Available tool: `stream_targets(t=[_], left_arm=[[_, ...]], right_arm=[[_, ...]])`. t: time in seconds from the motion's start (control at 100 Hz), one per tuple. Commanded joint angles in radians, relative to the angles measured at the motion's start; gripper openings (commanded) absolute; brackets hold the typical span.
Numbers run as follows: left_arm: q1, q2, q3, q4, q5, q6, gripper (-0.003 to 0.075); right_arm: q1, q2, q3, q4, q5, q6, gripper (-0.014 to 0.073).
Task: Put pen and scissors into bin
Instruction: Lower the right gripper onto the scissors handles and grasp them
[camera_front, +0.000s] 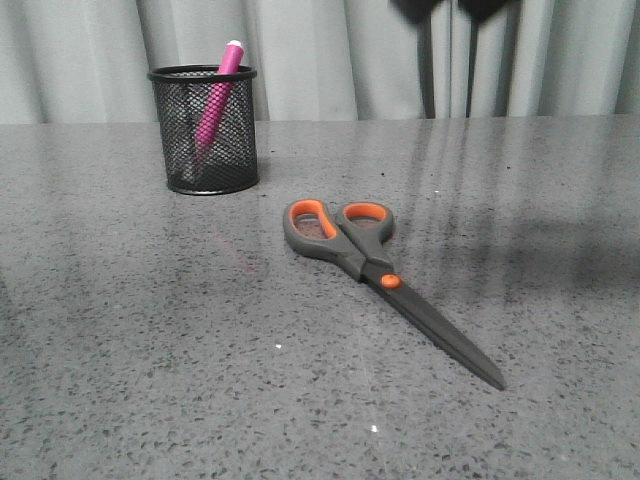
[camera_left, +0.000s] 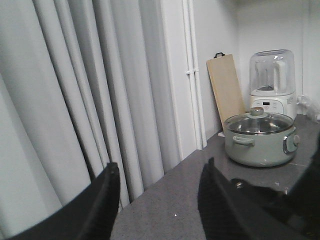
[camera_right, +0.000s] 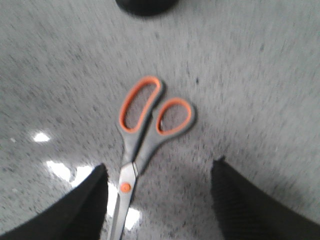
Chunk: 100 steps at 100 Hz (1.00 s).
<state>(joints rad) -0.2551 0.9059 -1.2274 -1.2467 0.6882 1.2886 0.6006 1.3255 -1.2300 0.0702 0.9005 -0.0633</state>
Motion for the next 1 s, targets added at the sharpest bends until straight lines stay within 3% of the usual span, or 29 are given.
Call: stream_targets(t=[0.0, 0.12, 0.31, 0.68, 0.99], left_arm=[[-0.013, -0.077, -0.013, 0.038, -0.019, -0.108, 0.0324], [-0.013, -0.151, 0.027, 0.041, -0.021, -0.126, 0.0324], [-0.013, -0.181, 0.083, 0.037, -0.023, -0.126, 0.0324], [-0.013, -0.181, 0.099, 0.028, -0.02, -0.144, 0.0324], [-0.035, -0.181, 0.099, 0.028, -0.018, -0.144, 0.0324]], right_arm=[[0.003, 0.022, -0.037, -0.009, 0.022, 0.026, 0.0476], [0.01, 0.098, -0.039, 0.053, 0.076, 0.036, 0.0475], [0.075, 0.221, -0.081, 0.017, 0.079, 0.107, 0.0451], [0.07, 0.396, -0.209, 0.003, 0.16, 0.153, 0.0448], [0.07, 0.428, -0.21, 0.003, 0.157, 0.153, 0.0308]])
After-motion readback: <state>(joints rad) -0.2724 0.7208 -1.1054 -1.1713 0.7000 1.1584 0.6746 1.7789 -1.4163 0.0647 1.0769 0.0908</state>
